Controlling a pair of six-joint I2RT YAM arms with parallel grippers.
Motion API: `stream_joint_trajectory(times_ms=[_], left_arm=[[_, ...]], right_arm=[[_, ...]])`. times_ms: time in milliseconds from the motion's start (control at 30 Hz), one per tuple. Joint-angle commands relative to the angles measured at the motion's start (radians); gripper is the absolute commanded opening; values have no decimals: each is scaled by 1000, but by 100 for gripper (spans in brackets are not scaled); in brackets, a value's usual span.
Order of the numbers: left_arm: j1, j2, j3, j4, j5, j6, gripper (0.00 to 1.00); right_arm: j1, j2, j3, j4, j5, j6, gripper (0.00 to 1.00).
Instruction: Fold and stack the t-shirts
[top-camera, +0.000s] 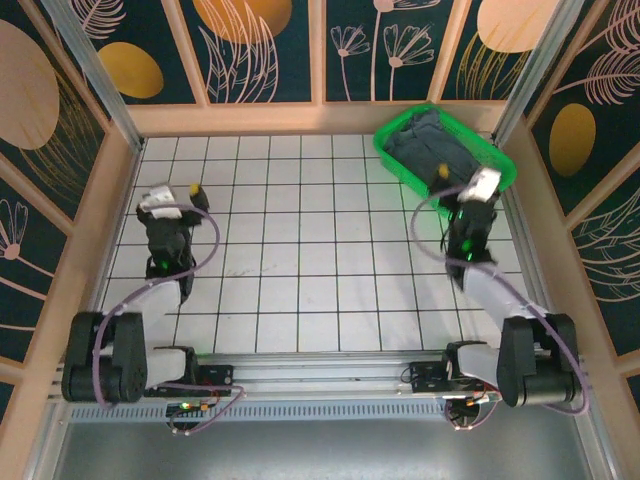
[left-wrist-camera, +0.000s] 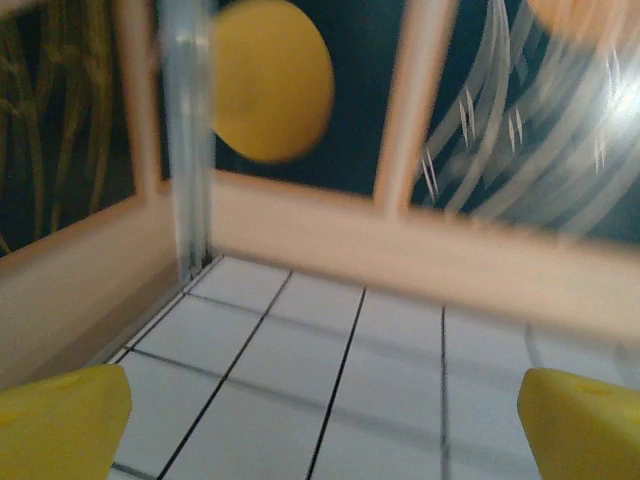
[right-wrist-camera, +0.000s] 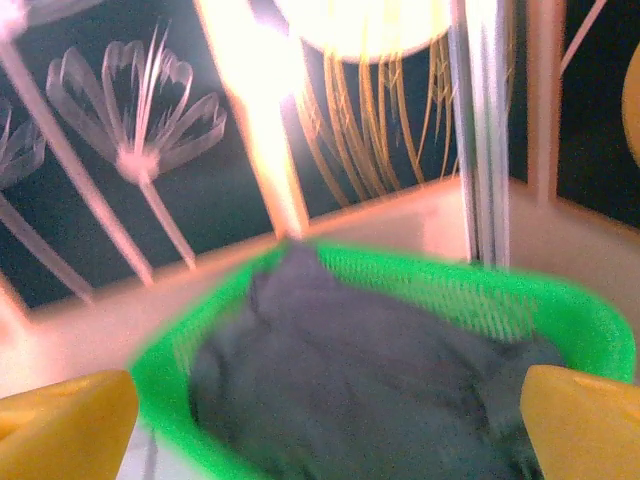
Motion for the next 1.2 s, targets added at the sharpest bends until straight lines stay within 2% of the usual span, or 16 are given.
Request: stream_joint_trajectory(times_ms=[0, 33, 67, 133, 200, 233, 300, 400, 600, 800, 867, 967, 1033, 1133, 1167], left_arm=[[-1, -13, 364, -662, -298, -559, 99], [0, 24, 460, -831, -325, -686, 99], [5, 57, 511, -849, -267, -699, 99], [9, 137, 624, -848, -79, -667, 99], [5, 215, 711, -861, 83, -675, 99], [-8, 246, 741, -861, 141, -687, 99], [-37, 290, 779, -840, 243, -674, 99], [-107, 351, 836, -838, 354, -621, 92], [-225, 420, 868, -816, 489, -556, 84], [-262, 451, 857, -787, 538, -593, 81], [-264, 461, 872, -799, 544, -586, 79], [-265, 466, 880, -805, 549, -585, 74], [-265, 469, 883, -811, 547, -585, 71], [-265, 469, 883, -815, 545, -590, 66], [-265, 468, 884, -816, 543, -591, 63]], right_arm=[[-83, 93, 396, -643, 83, 424, 99], [-133, 158, 471, -669, -70, 406, 99], [-149, 214, 537, -709, -130, 399, 96], [-149, 353, 713, -847, -107, 392, 90], [-163, 488, 869, -951, -165, 365, 82], [-167, 565, 957, -1010, -190, 353, 79], [-167, 681, 1071, -1070, -219, 314, 79], [-171, 826, 1194, -1133, -221, 280, 80], [-186, 1083, 1402, -1228, -264, 243, 84], [-177, 1252, 1479, -1254, -311, 273, 84], [-175, 1285, 1489, -1263, -325, 294, 80], [-177, 1311, 1481, -1258, -344, 316, 61], [-177, 1311, 1470, -1244, -349, 323, 41], [-178, 1274, 1467, -1215, -325, 325, 5], [-176, 1248, 1462, -1202, -302, 331, 0]])
